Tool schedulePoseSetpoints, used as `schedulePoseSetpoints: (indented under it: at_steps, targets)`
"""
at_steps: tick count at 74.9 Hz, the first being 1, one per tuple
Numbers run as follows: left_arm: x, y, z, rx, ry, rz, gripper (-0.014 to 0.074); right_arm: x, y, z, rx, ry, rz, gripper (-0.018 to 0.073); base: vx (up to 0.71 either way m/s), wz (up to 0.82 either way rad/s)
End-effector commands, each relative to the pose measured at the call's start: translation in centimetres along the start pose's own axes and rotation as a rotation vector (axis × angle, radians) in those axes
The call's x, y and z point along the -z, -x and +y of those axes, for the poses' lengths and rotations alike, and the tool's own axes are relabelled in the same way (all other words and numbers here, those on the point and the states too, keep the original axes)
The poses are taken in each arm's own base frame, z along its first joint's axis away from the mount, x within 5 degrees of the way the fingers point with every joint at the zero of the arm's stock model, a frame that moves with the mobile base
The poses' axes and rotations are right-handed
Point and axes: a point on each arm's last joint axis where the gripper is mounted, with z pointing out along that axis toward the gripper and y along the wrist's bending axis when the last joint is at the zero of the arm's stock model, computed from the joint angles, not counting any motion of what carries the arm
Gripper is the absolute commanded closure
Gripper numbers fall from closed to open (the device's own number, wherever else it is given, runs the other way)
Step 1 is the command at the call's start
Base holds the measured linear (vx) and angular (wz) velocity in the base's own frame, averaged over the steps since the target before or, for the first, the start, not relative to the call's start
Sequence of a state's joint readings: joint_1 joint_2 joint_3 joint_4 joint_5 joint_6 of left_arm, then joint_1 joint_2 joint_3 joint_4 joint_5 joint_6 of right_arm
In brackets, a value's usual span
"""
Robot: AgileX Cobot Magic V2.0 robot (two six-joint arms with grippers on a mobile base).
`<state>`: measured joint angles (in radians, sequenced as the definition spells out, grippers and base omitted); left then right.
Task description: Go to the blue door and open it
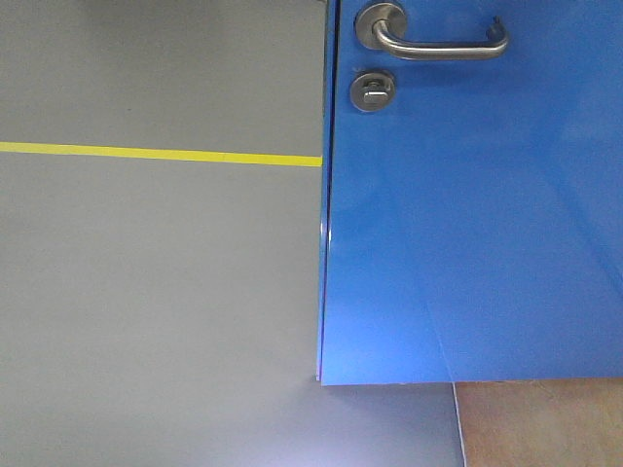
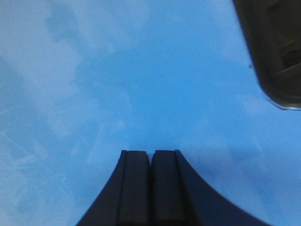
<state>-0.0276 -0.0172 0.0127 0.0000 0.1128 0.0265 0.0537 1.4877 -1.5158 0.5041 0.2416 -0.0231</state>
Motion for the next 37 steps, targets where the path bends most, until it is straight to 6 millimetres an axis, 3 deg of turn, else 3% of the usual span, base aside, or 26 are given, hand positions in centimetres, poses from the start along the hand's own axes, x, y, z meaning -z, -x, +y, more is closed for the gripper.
schedulePoseSetpoints:
  at_steps: [1, 37]
  targets:
    - [0.34, 1.96, 0.02, 0.023, -0.003, -0.128, 0.0527, 1.47, 2.41, 0.92, 0.014, 0.023, -0.132, 0.0561, 0.08, -0.03]
    - [0.34, 1.96, 0.02, 0.023, -0.003, -0.128, 0.0527, 1.47, 2.41, 0.92, 0.014, 0.023, -0.132, 0.0561, 0.01, -0.02]
